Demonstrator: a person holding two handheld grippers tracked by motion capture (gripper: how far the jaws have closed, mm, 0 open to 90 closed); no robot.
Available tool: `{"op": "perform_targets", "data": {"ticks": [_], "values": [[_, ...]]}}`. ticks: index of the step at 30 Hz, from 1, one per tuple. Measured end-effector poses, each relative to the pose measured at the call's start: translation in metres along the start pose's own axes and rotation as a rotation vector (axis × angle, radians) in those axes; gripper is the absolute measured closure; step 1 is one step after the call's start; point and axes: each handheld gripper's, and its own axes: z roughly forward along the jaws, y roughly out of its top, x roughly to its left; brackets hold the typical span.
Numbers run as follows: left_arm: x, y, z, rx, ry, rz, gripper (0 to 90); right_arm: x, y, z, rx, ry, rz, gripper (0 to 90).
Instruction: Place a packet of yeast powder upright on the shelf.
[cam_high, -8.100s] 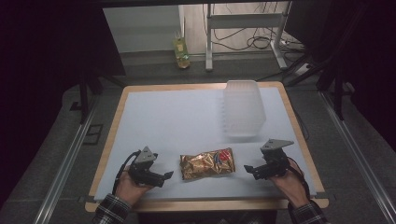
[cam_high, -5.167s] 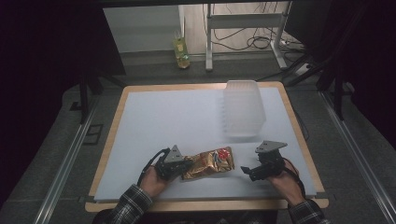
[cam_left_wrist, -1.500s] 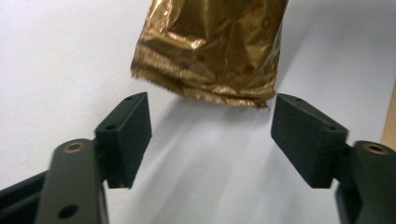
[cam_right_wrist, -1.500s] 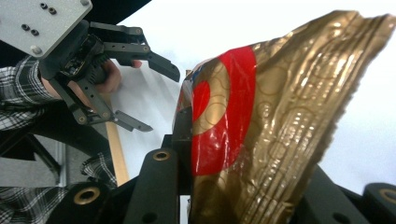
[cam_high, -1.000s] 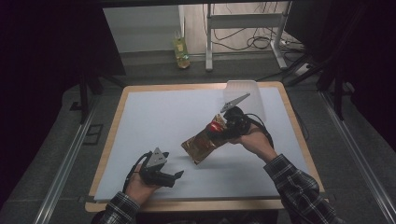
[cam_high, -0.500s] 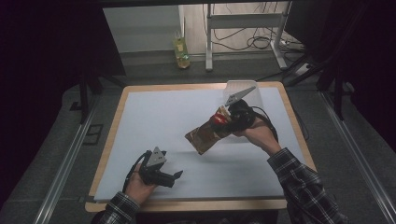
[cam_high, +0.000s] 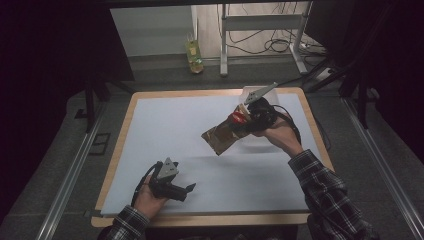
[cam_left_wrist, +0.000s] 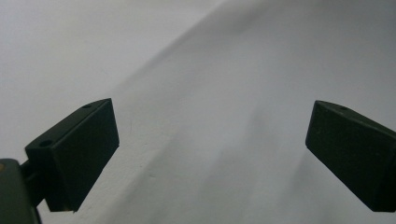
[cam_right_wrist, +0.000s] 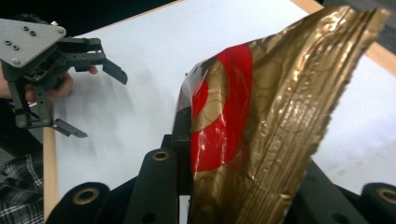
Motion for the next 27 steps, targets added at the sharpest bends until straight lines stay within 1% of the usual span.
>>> {"op": "perform_targets", "data": {"ticks": [1,2,3,5,7,9,11,12,18,20,21,22,23,25,27], "values": [[0.0,0.0,0.0,0.003,-0.001,0.002,2.8,-0.002,0.002,-0.002,0.002,-0.023,-0.005,70.5],[0.0,0.0,0.0,0.003,-0.001,0.002,2.8,-0.003,0.003,-0.003,0.001,-0.031,-0.006,70.6],[0.0,0.0,0.0,0.004,-0.001,0.003,2.8,-0.003,0.003,-0.003,0.001,-0.031,-0.006,70.6],[0.0,0.0,0.001,0.006,-0.001,0.004,2.8,-0.009,0.005,-0.006,-0.005,-0.036,-0.007,70.6],[0.0,0.0,0.0,0.006,-0.001,0.004,2.8,-0.01,0.006,-0.007,-0.009,-0.039,-0.005,70.6],[0.001,-0.001,0.0,0.005,0.001,0.003,2.8,-0.014,0.007,-0.01,-0.017,-0.051,-0.008,70.6],[0.001,-0.001,0.0,0.001,0.004,0.002,2.6,-0.019,0.011,-0.015,-0.018,-0.068,-0.021,70.6],[0.001,-0.001,0.0,-0.003,0.006,0.002,2.6,-0.019,0.011,-0.015,-0.018,-0.068,-0.021,70.6],[0.003,-0.001,-0.001,-0.029,0.037,0.008,0.3,-0.029,0.016,-0.024,-0.015,-0.103,-0.039,70.6],[0.004,-0.002,-0.002,-0.038,0.049,0.004,0.0,-0.033,0.017,-0.027,-0.01,-0.113,-0.039,70.6],[0.005,-0.002,-0.003,-0.041,0.053,0.001,0.0,-0.037,0.019,-0.029,-0.004,-0.128,-0.044,70.6],[0.005,-0.002,-0.003,-0.046,0.057,-0.003,0.0,-0.037,0.019,-0.029,-0.004,-0.128,-0.044,70.6],[0.006,-0.002,-0.003,-0.049,0.065,-0.009,0.0,-0.041,0.02,-0.032,0.0,-0.134,-0.049,70.6],[0.006,-0.002,-0.003,-0.051,0.069,-0.009,0.0,-0.043,0.021,-0.033,0.003,-0.139,-0.05,70.6],[0.007,-0.002,-0.004,-0.054,0.077,-0.009,0.0,-0.048,0.023,-0.037,0.012,-0.16,-0.061,70.6]]}}
